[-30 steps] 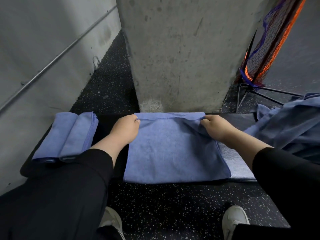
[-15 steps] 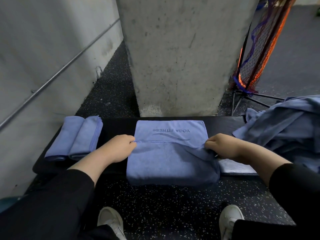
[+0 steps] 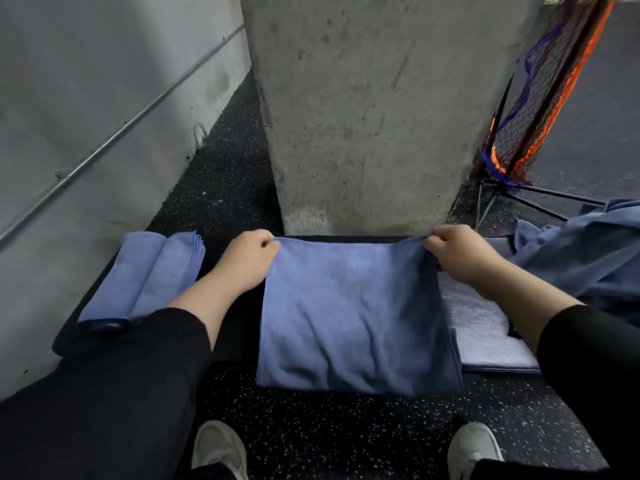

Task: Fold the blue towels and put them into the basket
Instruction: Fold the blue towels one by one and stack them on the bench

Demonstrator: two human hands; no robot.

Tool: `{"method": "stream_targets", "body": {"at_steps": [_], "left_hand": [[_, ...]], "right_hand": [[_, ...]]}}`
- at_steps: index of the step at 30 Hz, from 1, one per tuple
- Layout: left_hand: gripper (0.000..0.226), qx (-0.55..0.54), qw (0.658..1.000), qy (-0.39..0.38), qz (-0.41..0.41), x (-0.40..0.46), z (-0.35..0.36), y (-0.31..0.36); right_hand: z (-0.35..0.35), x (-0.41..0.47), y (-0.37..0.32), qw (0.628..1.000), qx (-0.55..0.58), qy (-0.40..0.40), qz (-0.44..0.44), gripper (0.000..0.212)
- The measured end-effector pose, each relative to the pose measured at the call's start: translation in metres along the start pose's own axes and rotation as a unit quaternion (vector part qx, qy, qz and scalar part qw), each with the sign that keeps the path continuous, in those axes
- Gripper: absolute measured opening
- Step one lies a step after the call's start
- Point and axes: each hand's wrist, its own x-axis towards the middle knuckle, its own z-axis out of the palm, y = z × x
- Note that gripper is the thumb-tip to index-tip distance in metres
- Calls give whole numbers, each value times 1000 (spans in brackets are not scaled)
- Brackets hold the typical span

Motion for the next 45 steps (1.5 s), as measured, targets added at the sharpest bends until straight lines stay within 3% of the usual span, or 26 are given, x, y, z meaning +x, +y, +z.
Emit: {"method": "stream_targets", "body": {"at_steps": [2, 4, 14, 19, 24, 29, 35, 39, 42, 45], "left_hand": [[25, 74, 996, -34, 29, 4, 12, -5], [24, 118, 990, -48, 62, 10, 21, -12], [25, 131, 991, -10, 18, 58, 34, -21], [14, 169, 985, 18, 11, 62, 41, -22], [39, 217, 972, -16, 91, 60, 46, -28], [41, 236, 966, -55, 88, 60, 42, -21], [16, 150, 986, -67, 25, 52, 28, -16], [15, 3, 999, -51, 16, 41, 10, -10], [11, -55, 998, -35, 21, 31, -2, -3], [10, -123, 992, -39, 11, 18, -17, -1]], "right_hand": [[12, 6, 14, 993, -113, -25, -33, 17], [17, 10, 20, 987, -151, -21, -48, 17], [20, 42, 27, 984, -174, 45, -5, 19], [30, 46, 30, 979, -194, 62, -16, 18], [33, 42, 33, 973, -224, -6, -54, 44], [33, 46, 24, 974, -220, -32, -32, 40], [26, 45, 15, 977, -206, -58, 20, 41], [17, 31, 8, 972, -221, -75, 21, 6], [12, 21, 5, 970, -234, -65, 15, 12], [-1, 11, -1, 987, -155, -40, 4, 21]]}}
